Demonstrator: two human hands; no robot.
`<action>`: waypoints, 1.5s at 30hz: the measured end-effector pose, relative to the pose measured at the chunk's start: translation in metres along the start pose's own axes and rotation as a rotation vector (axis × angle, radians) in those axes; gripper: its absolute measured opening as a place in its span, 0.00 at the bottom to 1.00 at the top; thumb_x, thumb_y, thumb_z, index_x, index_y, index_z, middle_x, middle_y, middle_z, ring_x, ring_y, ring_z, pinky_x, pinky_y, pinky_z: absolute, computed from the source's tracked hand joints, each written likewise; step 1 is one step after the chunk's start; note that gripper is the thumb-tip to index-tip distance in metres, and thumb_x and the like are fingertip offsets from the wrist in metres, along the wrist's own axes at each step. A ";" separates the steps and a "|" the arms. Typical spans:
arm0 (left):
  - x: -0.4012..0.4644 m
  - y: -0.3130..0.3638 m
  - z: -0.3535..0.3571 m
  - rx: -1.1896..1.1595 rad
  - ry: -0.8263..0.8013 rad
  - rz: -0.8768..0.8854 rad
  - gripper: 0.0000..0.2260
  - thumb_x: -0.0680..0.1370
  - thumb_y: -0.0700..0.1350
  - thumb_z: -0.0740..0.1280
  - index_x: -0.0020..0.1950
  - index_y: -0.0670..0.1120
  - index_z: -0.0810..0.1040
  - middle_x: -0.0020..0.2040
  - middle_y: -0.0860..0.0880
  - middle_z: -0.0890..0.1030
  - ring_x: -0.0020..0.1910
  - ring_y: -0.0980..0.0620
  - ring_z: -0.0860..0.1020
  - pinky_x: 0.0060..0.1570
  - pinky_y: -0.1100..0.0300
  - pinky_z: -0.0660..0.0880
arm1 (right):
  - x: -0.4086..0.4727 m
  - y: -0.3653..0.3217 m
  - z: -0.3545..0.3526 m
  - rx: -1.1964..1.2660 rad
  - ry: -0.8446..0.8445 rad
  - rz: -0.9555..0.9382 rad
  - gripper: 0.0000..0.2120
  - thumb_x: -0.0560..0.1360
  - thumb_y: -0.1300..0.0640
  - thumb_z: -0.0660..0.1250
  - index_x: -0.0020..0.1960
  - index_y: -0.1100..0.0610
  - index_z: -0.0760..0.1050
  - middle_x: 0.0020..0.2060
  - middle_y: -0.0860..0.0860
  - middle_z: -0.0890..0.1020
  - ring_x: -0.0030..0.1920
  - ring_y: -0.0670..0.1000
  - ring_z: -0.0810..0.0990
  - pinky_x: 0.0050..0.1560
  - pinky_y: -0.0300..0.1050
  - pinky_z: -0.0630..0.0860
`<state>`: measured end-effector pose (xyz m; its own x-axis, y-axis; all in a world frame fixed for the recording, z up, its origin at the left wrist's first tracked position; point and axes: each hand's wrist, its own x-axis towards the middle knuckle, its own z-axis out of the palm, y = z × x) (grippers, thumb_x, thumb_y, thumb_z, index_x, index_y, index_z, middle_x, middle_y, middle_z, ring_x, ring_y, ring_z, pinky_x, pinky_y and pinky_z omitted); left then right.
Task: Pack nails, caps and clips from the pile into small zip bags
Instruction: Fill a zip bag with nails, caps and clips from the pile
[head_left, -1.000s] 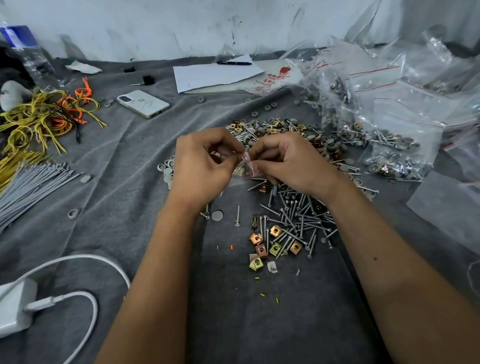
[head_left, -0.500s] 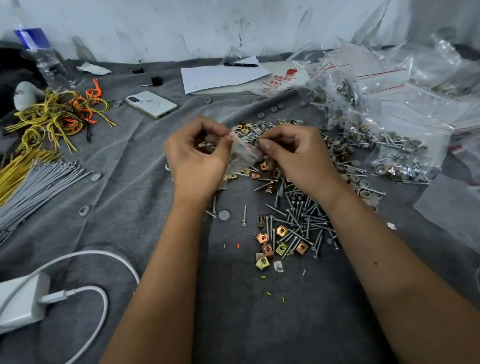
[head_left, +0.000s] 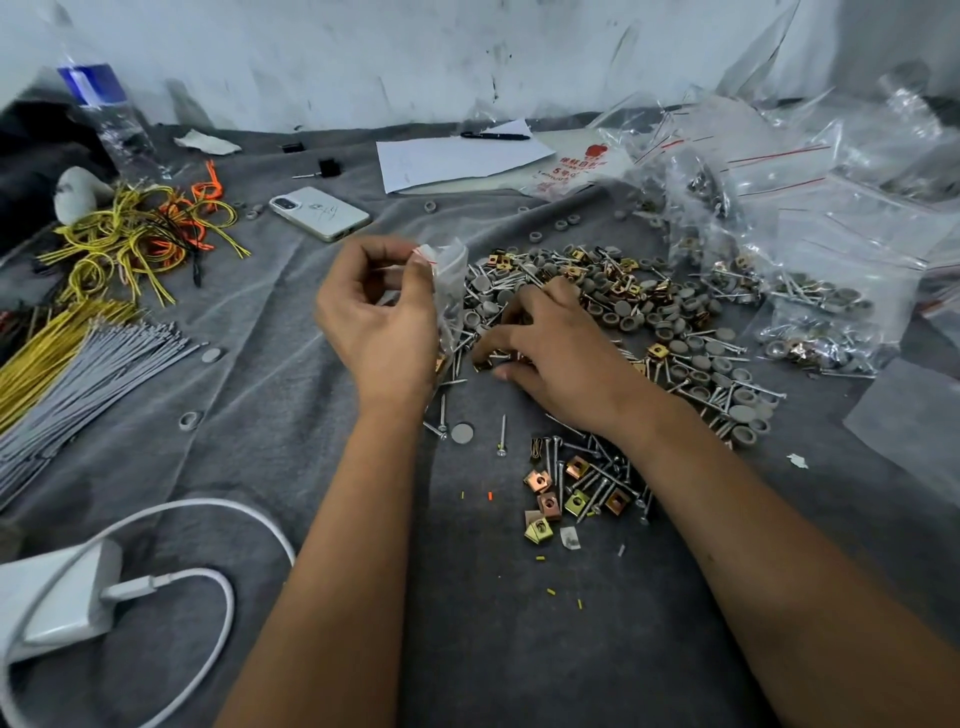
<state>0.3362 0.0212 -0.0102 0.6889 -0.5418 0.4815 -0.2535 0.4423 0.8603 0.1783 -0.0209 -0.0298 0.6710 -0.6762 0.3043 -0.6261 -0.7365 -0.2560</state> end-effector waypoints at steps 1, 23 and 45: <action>0.000 -0.001 0.000 0.000 -0.007 -0.001 0.09 0.75 0.35 0.69 0.40 0.49 0.78 0.36 0.48 0.78 0.33 0.48 0.74 0.34 0.50 0.74 | 0.000 0.000 -0.001 0.009 0.005 -0.002 0.12 0.77 0.49 0.72 0.61 0.43 0.82 0.58 0.50 0.72 0.63 0.53 0.64 0.64 0.51 0.69; -0.010 -0.017 0.005 0.391 -0.641 0.295 0.10 0.70 0.30 0.76 0.40 0.45 0.86 0.39 0.56 0.85 0.40 0.56 0.83 0.42 0.68 0.77 | -0.006 0.023 -0.018 0.488 0.304 0.178 0.07 0.76 0.63 0.74 0.51 0.55 0.86 0.45 0.46 0.86 0.47 0.42 0.83 0.51 0.34 0.76; -0.002 -0.009 0.003 0.119 -0.165 0.031 0.14 0.73 0.29 0.72 0.41 0.49 0.82 0.38 0.53 0.83 0.37 0.59 0.80 0.41 0.64 0.77 | -0.008 0.027 -0.014 0.259 0.136 0.172 0.06 0.76 0.55 0.76 0.52 0.51 0.85 0.48 0.46 0.83 0.49 0.46 0.80 0.54 0.43 0.77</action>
<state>0.3350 0.0163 -0.0190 0.5614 -0.6432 0.5207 -0.3578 0.3786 0.8536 0.1501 -0.0351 -0.0266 0.4942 -0.7953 0.3511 -0.5925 -0.6036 -0.5334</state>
